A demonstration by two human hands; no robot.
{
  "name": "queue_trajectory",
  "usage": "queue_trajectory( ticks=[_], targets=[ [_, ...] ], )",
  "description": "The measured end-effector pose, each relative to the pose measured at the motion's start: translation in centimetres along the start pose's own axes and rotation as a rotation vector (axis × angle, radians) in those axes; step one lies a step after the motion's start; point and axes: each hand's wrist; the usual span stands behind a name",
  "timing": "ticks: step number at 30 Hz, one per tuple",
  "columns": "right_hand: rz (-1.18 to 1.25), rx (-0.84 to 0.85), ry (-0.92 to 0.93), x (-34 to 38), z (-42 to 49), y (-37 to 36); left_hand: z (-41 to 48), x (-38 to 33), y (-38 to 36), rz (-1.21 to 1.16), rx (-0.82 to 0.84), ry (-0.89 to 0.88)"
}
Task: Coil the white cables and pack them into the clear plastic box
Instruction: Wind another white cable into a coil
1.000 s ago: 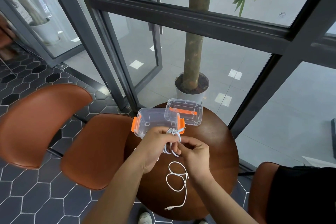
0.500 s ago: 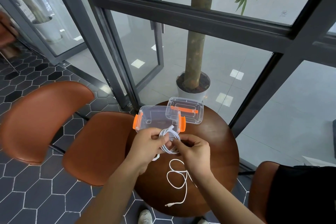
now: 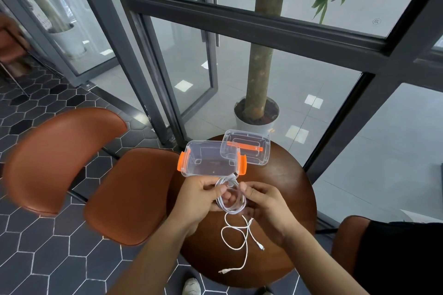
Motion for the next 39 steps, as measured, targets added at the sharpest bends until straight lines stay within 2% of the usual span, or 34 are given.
queue_trajectory(
  ticks=[5,9,13,16,18,24,29,34,39],
  targets=[
    [0.35,-0.15,0.017,0.2,-0.3,0.1,0.3,-0.3,0.0,-0.089,-0.025,0.028],
    [0.183,-0.286,-0.012,0.1,-0.2,0.8,0.6,0.2,-0.1,-0.212,-0.088,0.071],
    [0.01,-0.375,-0.025,-0.1,0.1,1.9,0.6,0.3,-0.4,-0.228,-0.046,0.081],
    [-0.276,-0.245,-0.024,0.2,-0.1,2.5,0.9,0.2,-0.2,-0.24,-0.046,0.077],
    [-0.342,-0.181,-0.014,0.6,-0.3,2.7,1.1,0.1,-0.1,-0.219,-0.032,0.078],
    [-0.266,-0.075,0.031,0.6,0.1,3.1,1.3,0.2,-0.1,-0.21,-0.002,0.092],
    [-0.237,-0.049,-0.004,0.7,0.7,4.3,1.5,0.1,0.1,-0.203,-0.058,0.06],
    [-0.239,0.017,-0.038,0.3,1.4,3.8,1.3,0.3,0.0,-0.225,0.051,0.109],
    [-0.267,0.039,0.01,0.2,1.7,3.0,1.4,0.0,0.1,-0.396,0.118,0.149]
  ],
)
Point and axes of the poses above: each hand's wrist, its own z-axis towards the middle knuckle, its own y-axis out of the back of the hand, x = y × z, and after that the axes turned 7 degrees about -y, right-handed
